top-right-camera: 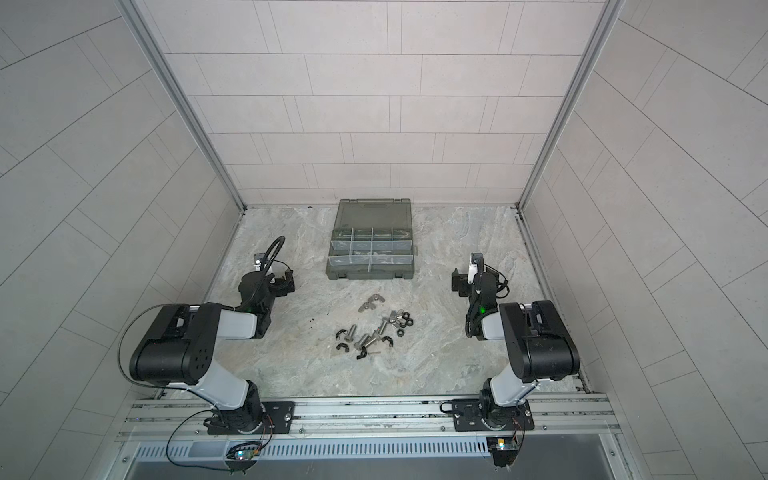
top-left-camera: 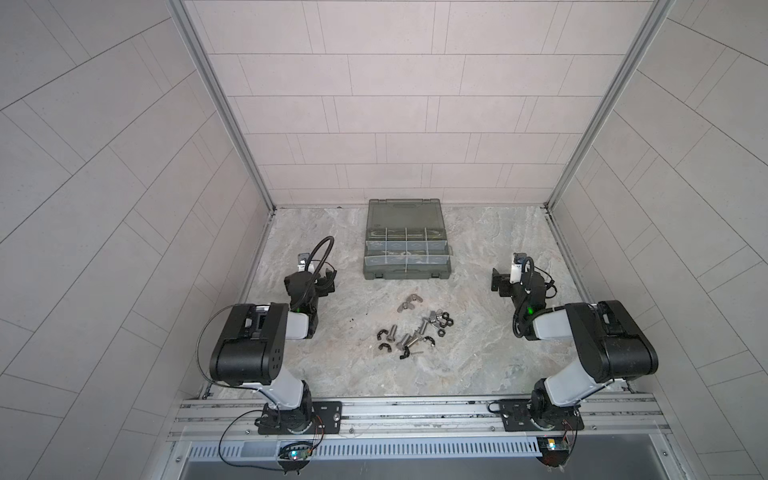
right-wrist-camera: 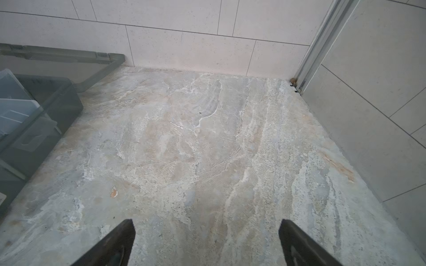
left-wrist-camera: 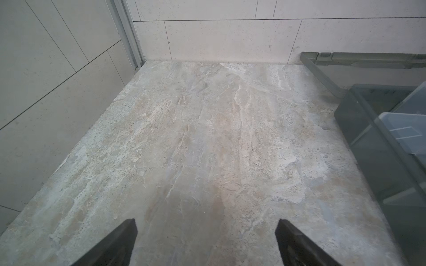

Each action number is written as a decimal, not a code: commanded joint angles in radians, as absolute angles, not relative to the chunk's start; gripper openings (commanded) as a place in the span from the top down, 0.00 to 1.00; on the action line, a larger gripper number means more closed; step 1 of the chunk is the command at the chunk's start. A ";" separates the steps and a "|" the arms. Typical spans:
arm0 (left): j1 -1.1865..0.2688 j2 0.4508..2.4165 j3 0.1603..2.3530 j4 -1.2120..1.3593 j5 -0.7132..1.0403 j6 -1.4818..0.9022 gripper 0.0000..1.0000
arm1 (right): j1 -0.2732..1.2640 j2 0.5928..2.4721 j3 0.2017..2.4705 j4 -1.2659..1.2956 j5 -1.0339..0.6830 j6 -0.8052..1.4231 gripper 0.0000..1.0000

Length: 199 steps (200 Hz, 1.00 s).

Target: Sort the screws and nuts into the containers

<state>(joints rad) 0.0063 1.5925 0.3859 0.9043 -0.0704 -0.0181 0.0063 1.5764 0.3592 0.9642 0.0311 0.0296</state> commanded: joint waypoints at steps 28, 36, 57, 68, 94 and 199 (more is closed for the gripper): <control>0.032 1.587 0.384 0.946 -0.002 -0.040 0.00 | 0.008 1.577 0.367 0.965 0.032 0.017 0.01; 0.032 1.588 0.385 0.947 -0.002 -0.039 0.00 | 0.007 1.577 0.368 0.965 0.032 0.018 0.01; 0.034 1.590 0.400 0.913 0.000 -0.035 0.00 | 0.008 1.577 0.369 0.963 0.031 0.018 0.01; 0.032 1.590 0.404 0.908 0.001 -0.033 0.00 | 0.006 1.578 0.368 0.962 0.030 0.019 0.01; 0.032 1.591 0.406 0.906 -0.001 -0.032 0.00 | 0.007 1.577 0.367 0.963 0.029 0.019 0.01; 0.025 1.591 0.410 0.897 -0.009 -0.026 0.00 | 0.008 1.577 0.367 0.965 0.028 0.019 0.01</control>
